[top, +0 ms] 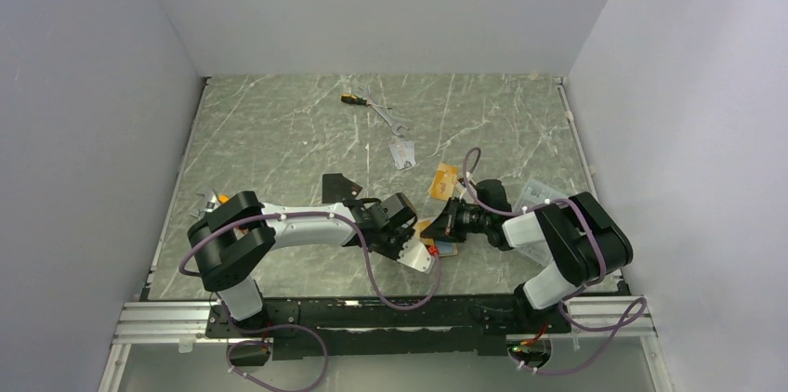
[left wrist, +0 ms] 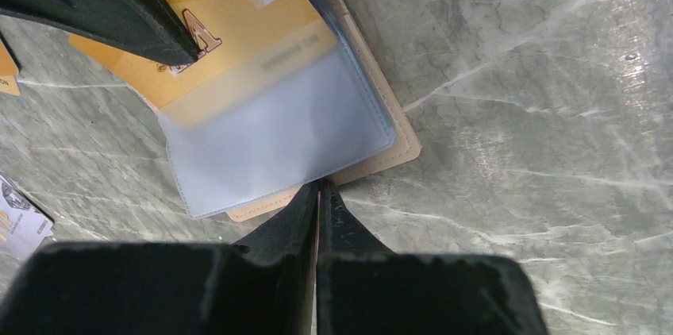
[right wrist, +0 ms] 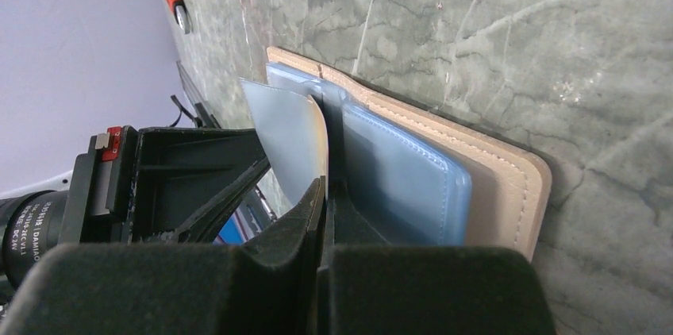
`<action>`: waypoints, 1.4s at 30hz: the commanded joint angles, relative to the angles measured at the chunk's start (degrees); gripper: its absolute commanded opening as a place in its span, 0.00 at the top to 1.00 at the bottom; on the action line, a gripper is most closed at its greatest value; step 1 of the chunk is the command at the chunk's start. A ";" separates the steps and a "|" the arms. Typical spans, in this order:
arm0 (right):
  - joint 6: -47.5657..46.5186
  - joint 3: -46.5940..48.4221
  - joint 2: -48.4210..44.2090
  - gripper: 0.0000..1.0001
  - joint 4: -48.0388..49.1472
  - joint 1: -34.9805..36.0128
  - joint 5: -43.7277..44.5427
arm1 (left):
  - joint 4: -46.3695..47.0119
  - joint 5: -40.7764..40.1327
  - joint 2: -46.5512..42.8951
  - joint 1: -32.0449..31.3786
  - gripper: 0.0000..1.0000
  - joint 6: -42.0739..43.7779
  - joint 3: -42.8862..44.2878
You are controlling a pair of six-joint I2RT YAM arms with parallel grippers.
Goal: Put the credit cards into the card holder
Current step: Insert the credit card into the card holder.
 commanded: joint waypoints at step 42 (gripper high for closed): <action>-9.77 15.09 -6.33 0.58 -38.19 13.38 26.42 | -2.82 0.40 -0.78 -0.73 1.00 0.25 -0.38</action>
